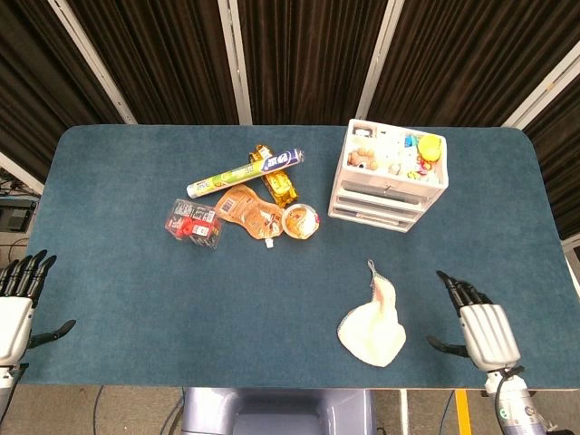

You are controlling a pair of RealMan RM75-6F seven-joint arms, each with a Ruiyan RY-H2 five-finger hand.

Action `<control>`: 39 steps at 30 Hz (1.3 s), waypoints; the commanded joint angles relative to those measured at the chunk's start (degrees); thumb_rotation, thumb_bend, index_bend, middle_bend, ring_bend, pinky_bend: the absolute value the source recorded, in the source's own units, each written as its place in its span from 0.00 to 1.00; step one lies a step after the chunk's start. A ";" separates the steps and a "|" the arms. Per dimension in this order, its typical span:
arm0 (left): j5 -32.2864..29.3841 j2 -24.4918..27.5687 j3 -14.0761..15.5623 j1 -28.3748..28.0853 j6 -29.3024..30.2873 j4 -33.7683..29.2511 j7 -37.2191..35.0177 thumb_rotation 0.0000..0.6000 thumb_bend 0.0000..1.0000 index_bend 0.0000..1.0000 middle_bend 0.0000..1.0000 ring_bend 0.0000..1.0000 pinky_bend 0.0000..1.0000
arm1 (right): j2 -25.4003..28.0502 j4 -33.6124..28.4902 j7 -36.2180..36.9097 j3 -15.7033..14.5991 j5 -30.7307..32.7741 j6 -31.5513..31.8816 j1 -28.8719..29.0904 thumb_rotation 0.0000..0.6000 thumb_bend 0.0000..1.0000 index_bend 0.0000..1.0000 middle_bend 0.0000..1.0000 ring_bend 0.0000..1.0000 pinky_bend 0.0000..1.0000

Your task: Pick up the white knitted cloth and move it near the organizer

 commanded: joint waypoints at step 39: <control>-0.89 0.59 0.06 -0.24 -1.26 -1.05 -0.56 1.00 0.00 0.00 0.00 0.00 0.00 | -25.15 6.86 -28.11 2.18 19.48 -7.93 7.61 1.00 0.10 0.41 0.49 0.47 0.65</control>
